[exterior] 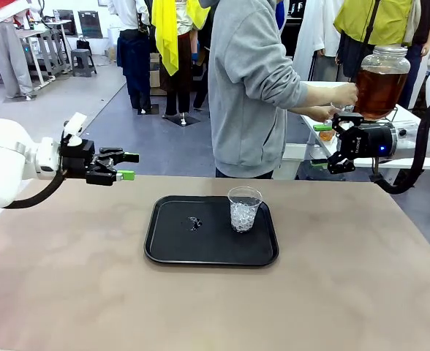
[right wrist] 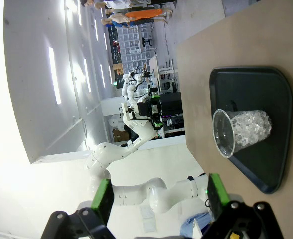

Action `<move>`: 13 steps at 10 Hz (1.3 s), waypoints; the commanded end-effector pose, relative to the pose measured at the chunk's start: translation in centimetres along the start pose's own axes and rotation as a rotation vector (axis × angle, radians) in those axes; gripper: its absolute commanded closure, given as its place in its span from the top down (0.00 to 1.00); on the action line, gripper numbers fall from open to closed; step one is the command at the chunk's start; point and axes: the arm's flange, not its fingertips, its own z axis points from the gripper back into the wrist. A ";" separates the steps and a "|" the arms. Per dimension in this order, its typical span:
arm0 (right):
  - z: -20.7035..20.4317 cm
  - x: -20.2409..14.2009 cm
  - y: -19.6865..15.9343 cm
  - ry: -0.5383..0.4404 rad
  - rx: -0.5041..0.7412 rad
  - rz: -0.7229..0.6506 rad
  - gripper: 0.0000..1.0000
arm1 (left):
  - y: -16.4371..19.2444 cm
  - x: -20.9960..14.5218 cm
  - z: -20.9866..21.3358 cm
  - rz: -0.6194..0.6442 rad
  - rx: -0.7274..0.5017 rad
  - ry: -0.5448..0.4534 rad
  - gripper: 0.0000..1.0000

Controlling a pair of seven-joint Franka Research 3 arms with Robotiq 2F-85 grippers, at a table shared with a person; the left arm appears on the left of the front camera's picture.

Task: Pour the drink into the iced cup.
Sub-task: Pick up the iced cup indicated by the human and present it to them.

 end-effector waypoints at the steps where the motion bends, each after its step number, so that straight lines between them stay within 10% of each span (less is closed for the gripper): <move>1: 0.0 0.0 0.2 -0.001 0.000 0.004 1.00 | 0.0 0.4 -0.1 0.007 0.003 0.008 1.00; 13: 0.0 0.0 0.2 -0.001 0.000 0.004 1.00 | 0.0 0.4 -0.1 0.007 0.003 0.008 1.00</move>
